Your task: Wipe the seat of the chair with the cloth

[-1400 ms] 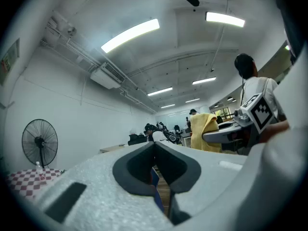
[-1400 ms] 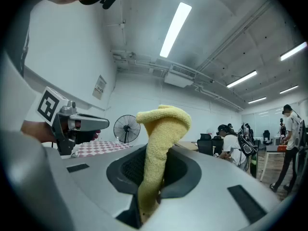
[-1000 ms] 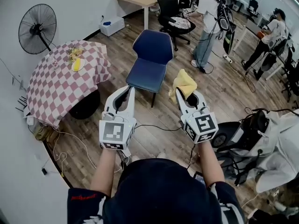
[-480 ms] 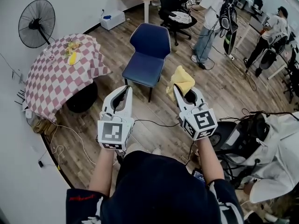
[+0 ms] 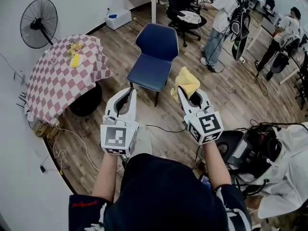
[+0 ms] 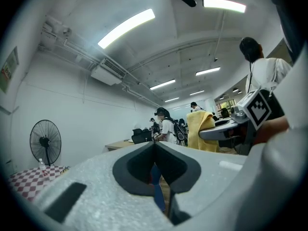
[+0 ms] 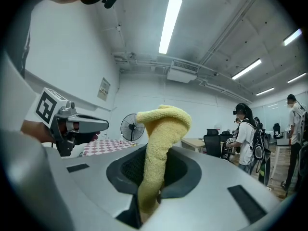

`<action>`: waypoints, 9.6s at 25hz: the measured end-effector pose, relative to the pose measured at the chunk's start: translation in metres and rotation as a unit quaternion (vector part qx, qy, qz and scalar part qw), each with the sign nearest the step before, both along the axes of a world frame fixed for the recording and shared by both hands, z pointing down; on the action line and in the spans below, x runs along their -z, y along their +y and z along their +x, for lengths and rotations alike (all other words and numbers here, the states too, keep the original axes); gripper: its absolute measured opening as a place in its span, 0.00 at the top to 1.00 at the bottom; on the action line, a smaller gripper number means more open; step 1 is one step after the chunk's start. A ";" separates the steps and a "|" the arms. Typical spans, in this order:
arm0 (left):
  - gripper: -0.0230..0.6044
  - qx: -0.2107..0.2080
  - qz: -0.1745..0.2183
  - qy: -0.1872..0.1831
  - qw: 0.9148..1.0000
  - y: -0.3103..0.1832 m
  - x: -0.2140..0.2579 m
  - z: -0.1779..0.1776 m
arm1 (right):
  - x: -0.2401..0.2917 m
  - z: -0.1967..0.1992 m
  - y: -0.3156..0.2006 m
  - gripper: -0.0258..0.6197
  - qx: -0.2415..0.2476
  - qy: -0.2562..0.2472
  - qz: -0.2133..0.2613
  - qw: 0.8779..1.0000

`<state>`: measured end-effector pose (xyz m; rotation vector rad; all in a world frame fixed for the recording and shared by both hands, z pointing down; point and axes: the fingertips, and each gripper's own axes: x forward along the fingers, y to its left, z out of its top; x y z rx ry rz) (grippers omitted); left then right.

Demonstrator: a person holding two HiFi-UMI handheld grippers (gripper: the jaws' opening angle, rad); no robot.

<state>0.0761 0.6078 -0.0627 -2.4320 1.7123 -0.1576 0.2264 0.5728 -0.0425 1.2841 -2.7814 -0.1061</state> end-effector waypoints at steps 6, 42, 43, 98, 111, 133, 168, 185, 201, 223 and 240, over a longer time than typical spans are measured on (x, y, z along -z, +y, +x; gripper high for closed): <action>0.94 0.010 -0.004 0.000 1.000 -0.055 -0.012 -0.023 | -0.016 -0.021 -0.056 0.88 0.001 0.007 -0.009 1.000; 0.94 -0.046 -0.103 0.033 0.993 -0.419 -0.080 -0.186 | -0.060 -0.187 -0.394 0.88 -0.034 0.098 -0.086 0.991; 0.94 -0.045 -0.105 0.033 0.993 -0.425 -0.083 -0.187 | -0.062 -0.188 -0.399 0.88 -0.032 0.098 -0.087 0.991; 0.94 -0.091 -0.446 0.038 0.890 -0.545 -0.519 -0.115 | -0.500 -0.187 -0.504 0.88 0.044 0.116 -0.428 0.895; 0.94 -0.118 -0.510 -0.049 0.850 -0.508 -0.671 -0.138 | -0.631 -0.198 -0.479 0.88 0.052 0.147 -0.481 0.863; 0.51 -0.162 -0.515 -0.078 0.838 -0.543 -0.759 -0.138 | -0.702 -0.165 -0.471 0.88 0.025 0.194 -0.519 0.832; 0.50 -0.158 -0.483 -0.105 0.855 -0.543 -0.767 -0.137 | -0.695 -0.241 -0.679 0.88 0.060 0.277 -0.333 0.899; 0.50 -0.162 -0.486 -0.103 0.852 -0.544 -0.767 -0.137 | -0.709 -0.260 -0.702 0.88 0.117 0.417 -0.218 0.874; 0.50 -0.164 -0.483 -0.100 0.854 -0.542 -0.767 -0.138 | -0.720 -0.239 -0.693 0.88 0.132 0.475 -0.177 0.852; 0.50 -0.164 -0.481 -0.102 0.855 -0.542 -0.767 -0.138 | -0.723 -0.126 -0.677 0.88 0.057 0.500 -0.228 0.834; 0.50 -0.162 -0.480 -0.102 0.856 -0.542 -0.768 -0.138 | -0.725 -0.024 -0.644 0.88 -0.040 0.503 -0.288 0.814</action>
